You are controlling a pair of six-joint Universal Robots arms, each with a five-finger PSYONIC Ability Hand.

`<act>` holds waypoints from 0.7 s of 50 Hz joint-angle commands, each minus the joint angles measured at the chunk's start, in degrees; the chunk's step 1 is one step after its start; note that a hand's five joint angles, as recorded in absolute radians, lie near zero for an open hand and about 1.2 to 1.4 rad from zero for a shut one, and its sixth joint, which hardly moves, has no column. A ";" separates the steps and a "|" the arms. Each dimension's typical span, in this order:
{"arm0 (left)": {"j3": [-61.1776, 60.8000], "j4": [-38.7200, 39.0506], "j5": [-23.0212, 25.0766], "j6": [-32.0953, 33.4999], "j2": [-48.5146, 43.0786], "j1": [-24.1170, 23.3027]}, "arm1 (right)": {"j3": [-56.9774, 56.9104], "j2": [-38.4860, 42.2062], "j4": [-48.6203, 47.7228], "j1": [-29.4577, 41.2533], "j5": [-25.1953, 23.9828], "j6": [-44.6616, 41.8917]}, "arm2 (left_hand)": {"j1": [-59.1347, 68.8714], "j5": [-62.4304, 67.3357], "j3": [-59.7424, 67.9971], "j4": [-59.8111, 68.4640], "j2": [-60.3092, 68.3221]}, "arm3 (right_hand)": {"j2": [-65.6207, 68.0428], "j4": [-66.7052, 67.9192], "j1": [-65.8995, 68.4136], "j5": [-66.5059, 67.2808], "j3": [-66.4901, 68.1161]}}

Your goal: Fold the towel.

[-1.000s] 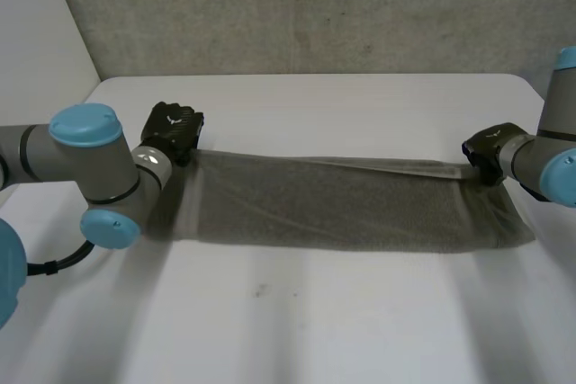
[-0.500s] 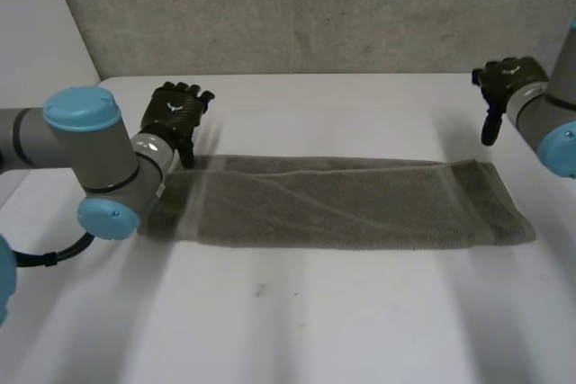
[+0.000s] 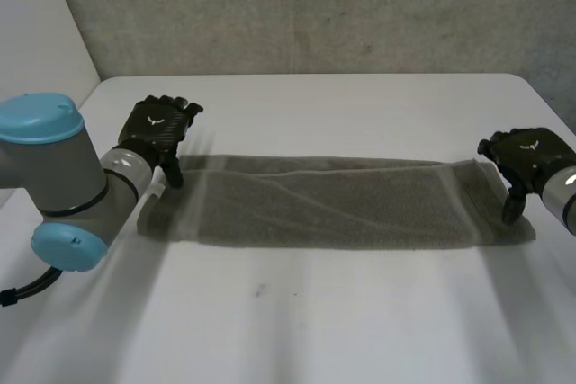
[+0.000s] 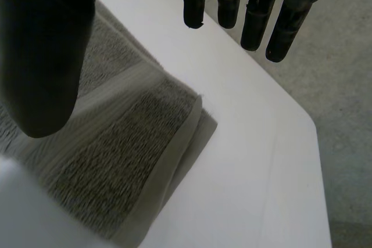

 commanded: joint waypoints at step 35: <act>36.42 -17.38 8.73 -8.60 -28.96 1.36 | -8.51 8.41 1.03 -0.80 -1.60 0.19 | 39.24 37.55 39.63 39.67 39.67 | -4.40 -4.89 -3.36 -3.56 -4.03</act>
